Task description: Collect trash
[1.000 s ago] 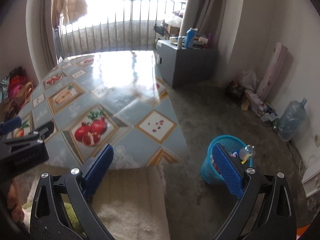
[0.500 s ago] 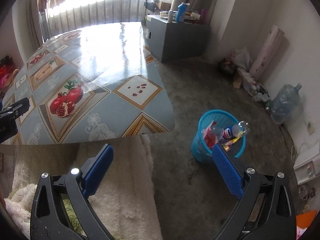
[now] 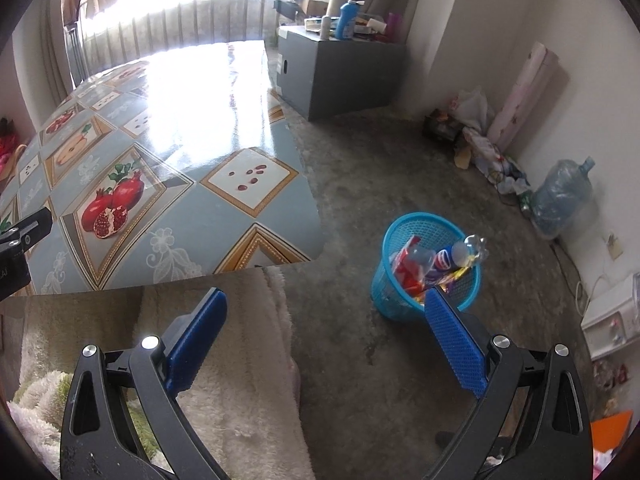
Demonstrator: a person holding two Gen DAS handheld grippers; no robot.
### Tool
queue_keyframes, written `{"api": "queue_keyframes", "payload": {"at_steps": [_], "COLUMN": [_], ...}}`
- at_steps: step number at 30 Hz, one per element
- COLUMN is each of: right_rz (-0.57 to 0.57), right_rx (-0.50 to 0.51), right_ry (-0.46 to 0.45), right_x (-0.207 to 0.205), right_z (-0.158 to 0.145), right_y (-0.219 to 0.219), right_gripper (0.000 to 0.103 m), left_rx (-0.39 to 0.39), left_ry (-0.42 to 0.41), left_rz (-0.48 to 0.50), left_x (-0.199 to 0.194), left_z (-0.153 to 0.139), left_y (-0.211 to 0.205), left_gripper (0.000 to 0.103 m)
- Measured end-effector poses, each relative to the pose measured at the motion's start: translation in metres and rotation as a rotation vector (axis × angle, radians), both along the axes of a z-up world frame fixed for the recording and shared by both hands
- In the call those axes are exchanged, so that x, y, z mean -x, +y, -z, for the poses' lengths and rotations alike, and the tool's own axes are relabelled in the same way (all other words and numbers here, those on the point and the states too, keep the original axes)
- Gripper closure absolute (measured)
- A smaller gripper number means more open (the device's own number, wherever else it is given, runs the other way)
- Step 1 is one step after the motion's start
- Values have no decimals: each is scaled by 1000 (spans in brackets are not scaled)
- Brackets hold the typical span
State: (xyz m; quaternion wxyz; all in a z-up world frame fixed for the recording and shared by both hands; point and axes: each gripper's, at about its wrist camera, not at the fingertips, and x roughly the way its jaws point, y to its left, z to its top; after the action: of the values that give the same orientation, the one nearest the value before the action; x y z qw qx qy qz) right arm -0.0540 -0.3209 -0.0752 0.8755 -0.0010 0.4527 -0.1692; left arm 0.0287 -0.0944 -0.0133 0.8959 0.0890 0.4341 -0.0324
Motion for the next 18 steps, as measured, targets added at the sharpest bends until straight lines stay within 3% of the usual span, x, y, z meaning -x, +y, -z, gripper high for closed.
{"api": "queue_keyframes", "payload": {"at_steps": [18], "right_rz": [13], "right_rx": [8], "right_ry": [-12], "right_x": [6], "right_z": [-3], "right_y": [2], "right_gripper": [8], "left_rx": [5], "left_ry": [-5], "left_rz": [25], "left_x": [9], "left_z": [-5], "left_y": [-6], "left_gripper": [6]}}
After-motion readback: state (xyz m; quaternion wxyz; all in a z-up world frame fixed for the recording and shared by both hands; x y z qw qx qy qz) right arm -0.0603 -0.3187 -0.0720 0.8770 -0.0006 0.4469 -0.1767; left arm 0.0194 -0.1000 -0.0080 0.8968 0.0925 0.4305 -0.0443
